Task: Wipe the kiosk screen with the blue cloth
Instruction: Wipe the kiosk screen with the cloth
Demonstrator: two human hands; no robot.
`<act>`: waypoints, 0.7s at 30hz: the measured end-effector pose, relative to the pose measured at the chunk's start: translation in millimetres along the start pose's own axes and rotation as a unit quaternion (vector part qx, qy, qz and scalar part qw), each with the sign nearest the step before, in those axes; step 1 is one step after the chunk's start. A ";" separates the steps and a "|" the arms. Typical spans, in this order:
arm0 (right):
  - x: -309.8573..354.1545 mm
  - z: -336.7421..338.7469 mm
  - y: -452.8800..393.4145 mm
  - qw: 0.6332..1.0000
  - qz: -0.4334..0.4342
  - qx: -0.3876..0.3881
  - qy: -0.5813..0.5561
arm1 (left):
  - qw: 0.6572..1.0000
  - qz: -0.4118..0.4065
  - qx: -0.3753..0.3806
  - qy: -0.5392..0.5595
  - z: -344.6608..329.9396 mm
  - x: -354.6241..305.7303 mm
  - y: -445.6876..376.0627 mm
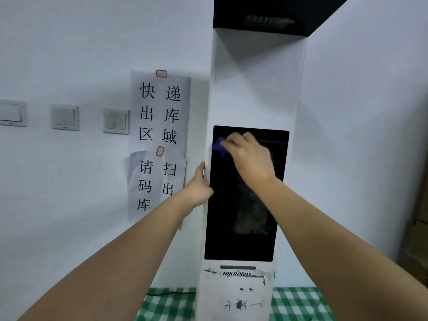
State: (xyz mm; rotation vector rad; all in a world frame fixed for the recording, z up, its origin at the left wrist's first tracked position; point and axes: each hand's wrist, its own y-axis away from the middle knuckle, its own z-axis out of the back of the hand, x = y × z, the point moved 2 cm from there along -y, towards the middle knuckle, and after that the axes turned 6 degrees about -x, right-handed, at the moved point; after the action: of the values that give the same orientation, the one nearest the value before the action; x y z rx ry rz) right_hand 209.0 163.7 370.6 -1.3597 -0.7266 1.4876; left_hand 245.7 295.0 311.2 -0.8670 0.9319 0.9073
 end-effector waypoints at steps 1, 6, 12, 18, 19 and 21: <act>-1.8 0.2 -5.5 0.998 -0.058 -0.012 -0.005 | 1.000 0.004 0.003 -0.008 -0.4 0.2 -0.5; 32.5 -6.1 9.2 0.999 0.023 0.024 -0.020 | 0.999 -0.016 -0.026 -0.030 -3.8 -0.7 -3.7; 5.6 2.0 11.9 0.997 0.067 0.038 -0.007 | 1.000 -0.001 -0.003 -0.024 -1.8 1.8 -3.2; 24.9 -5.7 9.1 0.999 -0.028 0.018 -0.020 | 0.999 -0.001 -0.023 -0.028 -5.6 1.8 -3.8; 30.9 -6.9 15.4 0.999 -0.003 0.032 -0.025 | 0.999 -0.005 -0.031 -0.032 -6.0 1.4 -3.8; 34.7 -6.1 27.8 0.996 0.059 0.062 -0.031 | 0.999 -0.008 -0.035 -0.041 -7.0 0.5 -3.1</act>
State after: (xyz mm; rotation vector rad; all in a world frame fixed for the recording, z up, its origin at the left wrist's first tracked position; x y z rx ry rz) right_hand 210.7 184.3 330.7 -1.2855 -0.5906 1.6479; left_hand 246.8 287.6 309.0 -0.8881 0.8255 0.9600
